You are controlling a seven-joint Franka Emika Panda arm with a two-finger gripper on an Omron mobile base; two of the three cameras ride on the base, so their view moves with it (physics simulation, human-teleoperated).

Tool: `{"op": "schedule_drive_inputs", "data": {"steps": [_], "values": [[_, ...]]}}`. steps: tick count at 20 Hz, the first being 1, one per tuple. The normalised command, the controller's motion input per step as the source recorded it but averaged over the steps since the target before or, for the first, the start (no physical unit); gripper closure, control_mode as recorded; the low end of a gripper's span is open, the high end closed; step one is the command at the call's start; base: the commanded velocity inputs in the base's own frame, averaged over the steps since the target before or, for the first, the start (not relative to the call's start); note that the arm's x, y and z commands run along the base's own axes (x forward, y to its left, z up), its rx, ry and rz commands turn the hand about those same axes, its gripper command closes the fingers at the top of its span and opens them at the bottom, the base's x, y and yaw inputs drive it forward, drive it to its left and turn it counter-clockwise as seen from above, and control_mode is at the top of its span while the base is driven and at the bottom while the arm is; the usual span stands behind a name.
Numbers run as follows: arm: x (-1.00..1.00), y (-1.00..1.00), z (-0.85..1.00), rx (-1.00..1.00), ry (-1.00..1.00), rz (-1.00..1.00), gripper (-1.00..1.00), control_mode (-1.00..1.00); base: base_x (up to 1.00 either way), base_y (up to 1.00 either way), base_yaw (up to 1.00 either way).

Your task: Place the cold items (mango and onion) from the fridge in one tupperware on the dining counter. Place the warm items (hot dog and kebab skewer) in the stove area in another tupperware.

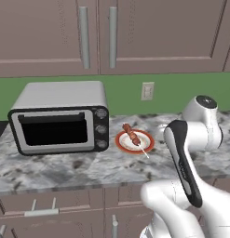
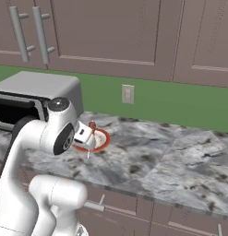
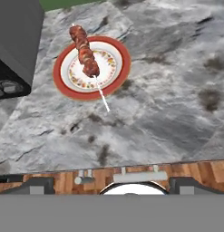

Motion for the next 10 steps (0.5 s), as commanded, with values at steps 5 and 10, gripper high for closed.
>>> {"op": "schedule_drive_inputs", "data": {"steps": [5, 10], "values": [[0.7, 0.0, -0.33, -0.1, -0.03, 0.39, -1.0, -1.0, 0.0, 0.0, 0.0], [0.62, 0.0, -0.44, -0.03, -0.1, 0.21, -1.0, -1.0, 0.0, 0.0, 0.0]]}}
